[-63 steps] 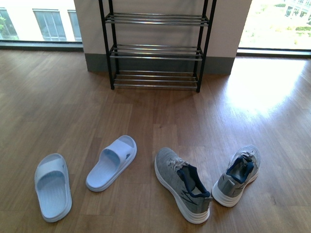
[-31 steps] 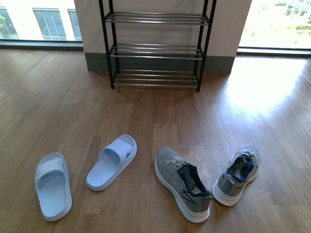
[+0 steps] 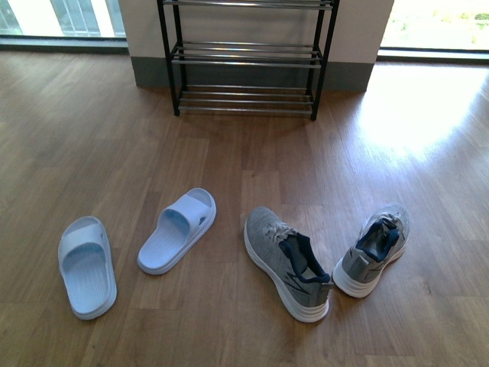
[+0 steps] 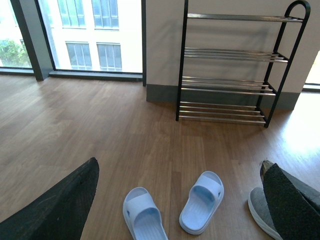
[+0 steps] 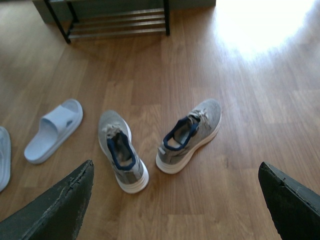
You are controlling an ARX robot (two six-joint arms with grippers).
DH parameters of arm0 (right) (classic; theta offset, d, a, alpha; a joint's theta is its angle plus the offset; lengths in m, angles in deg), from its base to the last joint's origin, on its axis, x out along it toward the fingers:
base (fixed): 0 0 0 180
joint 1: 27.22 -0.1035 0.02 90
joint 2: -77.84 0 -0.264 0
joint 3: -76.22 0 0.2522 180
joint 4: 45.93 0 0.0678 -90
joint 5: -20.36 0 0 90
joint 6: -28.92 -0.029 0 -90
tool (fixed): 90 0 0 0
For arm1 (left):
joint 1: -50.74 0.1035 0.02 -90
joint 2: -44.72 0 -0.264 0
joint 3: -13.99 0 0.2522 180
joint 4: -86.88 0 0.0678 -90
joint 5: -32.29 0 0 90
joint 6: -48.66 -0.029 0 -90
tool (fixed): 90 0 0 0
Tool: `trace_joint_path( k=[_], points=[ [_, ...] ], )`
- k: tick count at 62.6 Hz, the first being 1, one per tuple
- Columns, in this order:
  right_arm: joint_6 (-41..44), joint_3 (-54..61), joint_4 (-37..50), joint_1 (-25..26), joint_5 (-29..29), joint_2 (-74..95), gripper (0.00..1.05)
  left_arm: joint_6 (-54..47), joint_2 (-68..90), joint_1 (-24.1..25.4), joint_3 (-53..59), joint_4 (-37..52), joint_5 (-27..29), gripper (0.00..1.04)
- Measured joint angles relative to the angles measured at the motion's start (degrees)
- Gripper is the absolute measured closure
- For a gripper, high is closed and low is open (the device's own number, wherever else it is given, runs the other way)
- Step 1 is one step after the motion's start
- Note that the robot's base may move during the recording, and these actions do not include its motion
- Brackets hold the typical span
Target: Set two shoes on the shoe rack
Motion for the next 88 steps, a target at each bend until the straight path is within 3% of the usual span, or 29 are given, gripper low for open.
trace_joint_path(
  k=[12, 32, 66, 88],
  points=[
    [1.73, -4.04, 14.82, 1.53, -0.33, 29.79, 0.09, 0.0, 0.0, 0.0, 0.0, 0.0, 0.0, 0.09],
    [3.43, -14.97, 22.56, 2.47, -3.5, 61.75, 0.09, 0.0, 0.0, 0.0, 0.0, 0.0, 0.0, 0.09],
    [-5.29, -46.6, 11.1, 3.85, -5.53, 90.01, 0.09, 0.0, 0.0, 0.0, 0.0, 0.0, 0.0, 0.09],
    [-8.85, -59.12, 5.64, 5.38, -4.87, 98.97, 0.09, 0.0, 0.0, 0.0, 0.0, 0.0, 0.0, 0.09]
  ],
)
